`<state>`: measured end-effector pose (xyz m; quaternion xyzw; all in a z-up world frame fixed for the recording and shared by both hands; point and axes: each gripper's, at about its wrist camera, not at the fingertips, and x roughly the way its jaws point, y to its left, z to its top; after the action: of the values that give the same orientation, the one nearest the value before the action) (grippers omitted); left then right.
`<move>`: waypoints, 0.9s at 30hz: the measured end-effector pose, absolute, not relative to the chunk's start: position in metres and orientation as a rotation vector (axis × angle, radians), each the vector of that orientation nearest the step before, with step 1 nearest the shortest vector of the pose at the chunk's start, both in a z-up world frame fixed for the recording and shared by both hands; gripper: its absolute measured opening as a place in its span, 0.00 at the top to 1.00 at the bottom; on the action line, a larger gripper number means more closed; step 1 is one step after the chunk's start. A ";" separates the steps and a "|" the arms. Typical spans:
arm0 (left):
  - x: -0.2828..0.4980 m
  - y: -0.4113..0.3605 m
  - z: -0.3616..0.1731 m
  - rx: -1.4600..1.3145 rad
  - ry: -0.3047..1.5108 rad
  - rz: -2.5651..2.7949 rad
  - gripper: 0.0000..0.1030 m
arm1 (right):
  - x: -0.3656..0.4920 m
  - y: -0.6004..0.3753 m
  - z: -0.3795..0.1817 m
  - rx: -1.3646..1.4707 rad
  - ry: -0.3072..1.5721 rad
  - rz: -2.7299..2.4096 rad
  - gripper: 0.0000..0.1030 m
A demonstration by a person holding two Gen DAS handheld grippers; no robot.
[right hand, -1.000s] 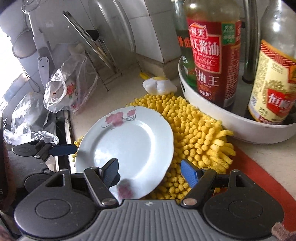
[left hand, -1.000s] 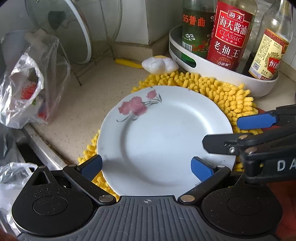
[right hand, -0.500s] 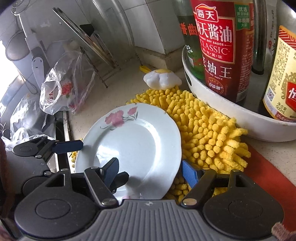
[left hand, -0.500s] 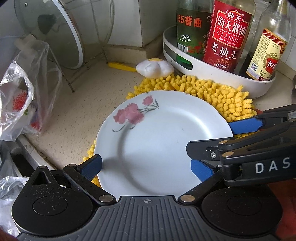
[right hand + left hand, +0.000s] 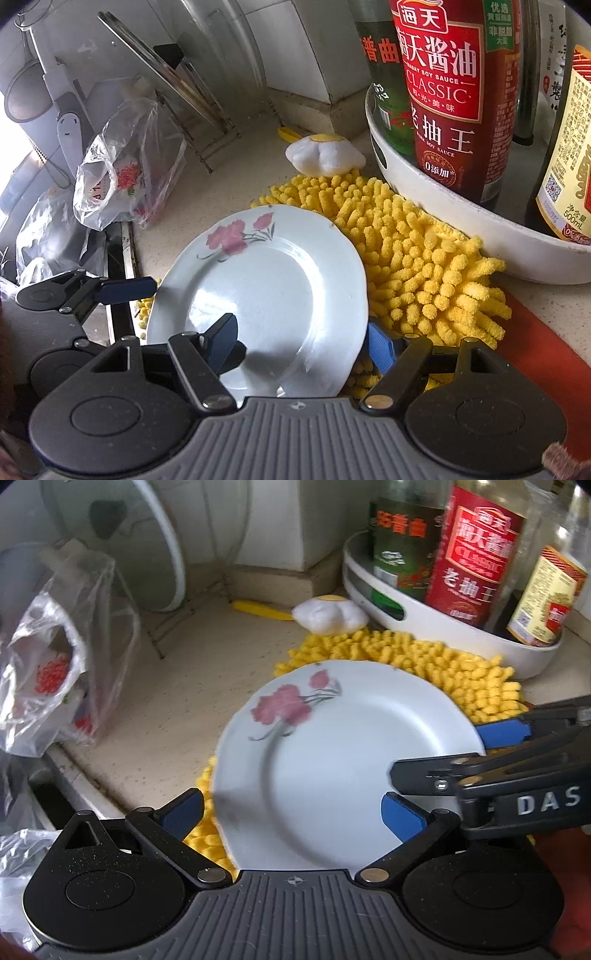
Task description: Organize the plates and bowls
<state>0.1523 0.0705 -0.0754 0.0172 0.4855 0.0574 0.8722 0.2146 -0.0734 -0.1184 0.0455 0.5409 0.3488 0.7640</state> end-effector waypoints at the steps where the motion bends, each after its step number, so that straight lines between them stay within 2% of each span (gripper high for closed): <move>1: 0.152 0.072 -0.075 0.034 1.008 0.126 0.00 | 0.215 -0.074 -0.119 0.103 1.178 0.756 0.31; 8: 0.157 0.082 -0.081 -0.055 1.035 0.056 0.00 | 0.217 -0.076 -0.121 0.139 1.207 0.755 0.33; 13: 0.161 0.092 -0.086 -0.134 1.028 0.008 0.00 | 0.217 -0.079 -0.121 0.149 1.205 0.732 0.45; 27: 0.153 0.087 -0.076 -0.138 1.012 -0.007 0.00 | 0.208 -0.092 -0.109 0.206 1.211 0.701 0.49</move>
<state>0.1529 0.0872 -0.0757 -0.0662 0.4845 -0.0035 0.8723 0.2084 -0.0923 -0.1092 0.0946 0.5565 0.3218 0.7602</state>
